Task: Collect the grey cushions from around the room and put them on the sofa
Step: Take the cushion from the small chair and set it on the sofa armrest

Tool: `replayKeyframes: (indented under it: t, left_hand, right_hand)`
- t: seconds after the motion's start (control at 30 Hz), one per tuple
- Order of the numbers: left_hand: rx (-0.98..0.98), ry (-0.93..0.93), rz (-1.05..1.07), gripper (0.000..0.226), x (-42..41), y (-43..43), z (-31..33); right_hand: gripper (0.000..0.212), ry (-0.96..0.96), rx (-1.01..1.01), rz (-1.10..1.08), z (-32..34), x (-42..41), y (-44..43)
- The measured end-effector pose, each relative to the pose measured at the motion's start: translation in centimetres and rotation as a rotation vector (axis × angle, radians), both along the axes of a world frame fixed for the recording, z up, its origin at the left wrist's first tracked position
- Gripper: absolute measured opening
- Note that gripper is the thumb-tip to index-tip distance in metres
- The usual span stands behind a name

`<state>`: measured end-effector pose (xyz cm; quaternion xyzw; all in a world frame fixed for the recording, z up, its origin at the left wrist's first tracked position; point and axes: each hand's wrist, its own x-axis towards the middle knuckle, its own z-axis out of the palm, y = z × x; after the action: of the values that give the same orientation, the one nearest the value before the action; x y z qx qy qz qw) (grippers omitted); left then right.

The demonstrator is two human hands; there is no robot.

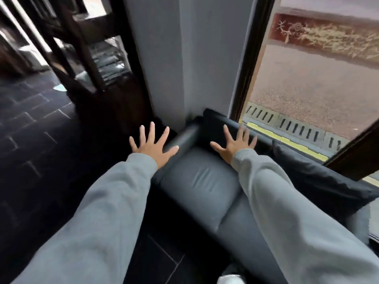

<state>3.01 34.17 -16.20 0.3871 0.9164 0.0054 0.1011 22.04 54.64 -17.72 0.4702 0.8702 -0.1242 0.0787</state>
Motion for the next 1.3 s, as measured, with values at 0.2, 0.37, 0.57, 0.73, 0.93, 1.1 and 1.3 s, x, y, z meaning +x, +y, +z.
replayKeyframes:
  t: [0.2,0.37,0.57,0.73,0.93,1.1,1.3]
  left_hand:
    - [0.046,-0.006,0.339,0.08,-7.3,-20.0,5.1]
    - [0.051,-0.03,0.644,0.081,-10.4,-34.6,5.6]
    - [0.03,-0.037,0.971,0.082,-12.9,-47.8,5.5]
    - [0.018,0.013,1.238,0.084,-17.2,-57.2,7.7]
    - [0.057,0.047,1.509,0.086,-20.1,-65.4,9.8]
    - [0.038,0.032,1.687,0.088,-19.5,-70.9,8.4]
    - [0.032,-0.055,1.926,0.09,-18.4,-80.3,6.5]
  right_hand:
    - [0.094,0.101,0.034,0.341,4.5,-16.4,-17.7]
    - [0.096,0.101,0.016,0.681,6.1,-26.8,-31.4]
    - [0.096,0.091,-0.004,0.986,6.8,-36.7,-45.0]
    - [0.096,0.105,0.007,1.234,8.1,-46.1,-55.3]
    - [0.097,0.098,-0.02,1.513,9.1,-53.5,-66.0]
    - [0.098,0.064,-0.036,1.7,8.1,-56.8,-74.1]
    - [0.098,0.005,-0.031,1.878,6.3,-58.5,-85.6]
